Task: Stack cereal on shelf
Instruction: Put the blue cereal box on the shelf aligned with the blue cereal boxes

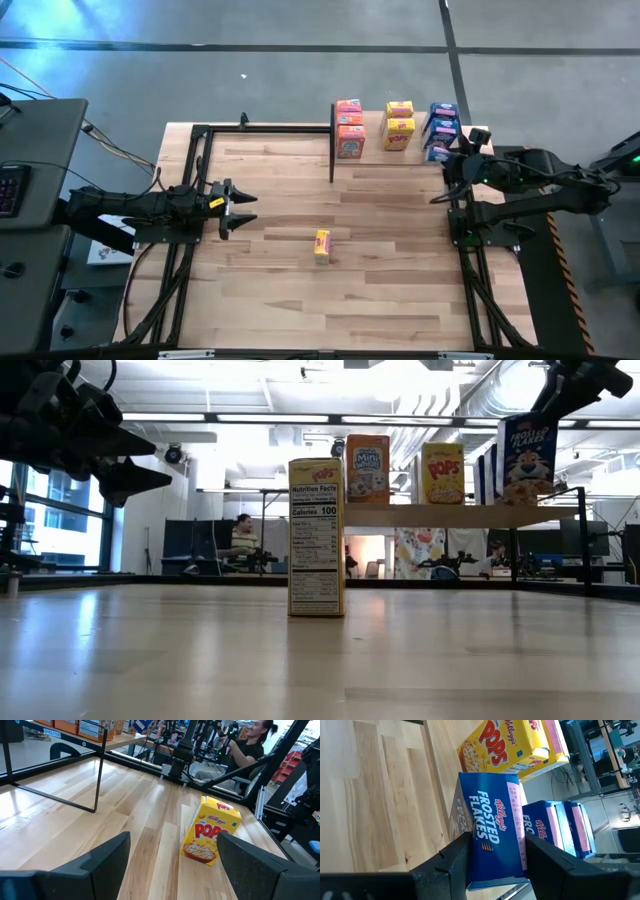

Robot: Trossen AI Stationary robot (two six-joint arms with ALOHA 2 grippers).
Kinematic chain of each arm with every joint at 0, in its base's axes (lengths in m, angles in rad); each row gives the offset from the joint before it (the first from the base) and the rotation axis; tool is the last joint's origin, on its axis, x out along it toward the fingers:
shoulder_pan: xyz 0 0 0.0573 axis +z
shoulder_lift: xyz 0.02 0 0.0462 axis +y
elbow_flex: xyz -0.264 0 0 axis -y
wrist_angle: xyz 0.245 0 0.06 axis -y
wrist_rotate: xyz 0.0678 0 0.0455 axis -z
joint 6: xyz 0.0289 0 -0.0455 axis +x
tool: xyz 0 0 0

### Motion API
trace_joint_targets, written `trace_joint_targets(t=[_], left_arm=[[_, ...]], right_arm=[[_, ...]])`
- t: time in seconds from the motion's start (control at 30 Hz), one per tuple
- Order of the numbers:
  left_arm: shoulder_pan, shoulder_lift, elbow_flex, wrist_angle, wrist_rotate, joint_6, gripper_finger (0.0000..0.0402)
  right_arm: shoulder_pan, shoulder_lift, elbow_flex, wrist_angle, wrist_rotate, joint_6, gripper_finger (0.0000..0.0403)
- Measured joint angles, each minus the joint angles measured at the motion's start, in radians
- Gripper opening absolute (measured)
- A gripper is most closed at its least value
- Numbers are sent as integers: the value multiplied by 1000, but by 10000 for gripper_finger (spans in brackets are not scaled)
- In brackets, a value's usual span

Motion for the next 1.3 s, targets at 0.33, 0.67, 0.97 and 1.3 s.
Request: trace_joint_targets(t=[0.33, 0.67, 0.97, 1.3], left_arm=[[0, 0, 0, 0, 0, 0, 289], [0, 0, 0, 0, 0, 0, 289], [0, 0, 0, 0, 0, 0, 289], [0, 0, 0, 0, 0, 0, 289]], right_arm=[[-73, 2, 0, 16, -44, -9, 161], [-143, 37, 0, 37, -62, -28, 161], [-168, 55, 0, 59, -75, -32, 161], [-190, 55, 0, 59, -61, -36, 161]])
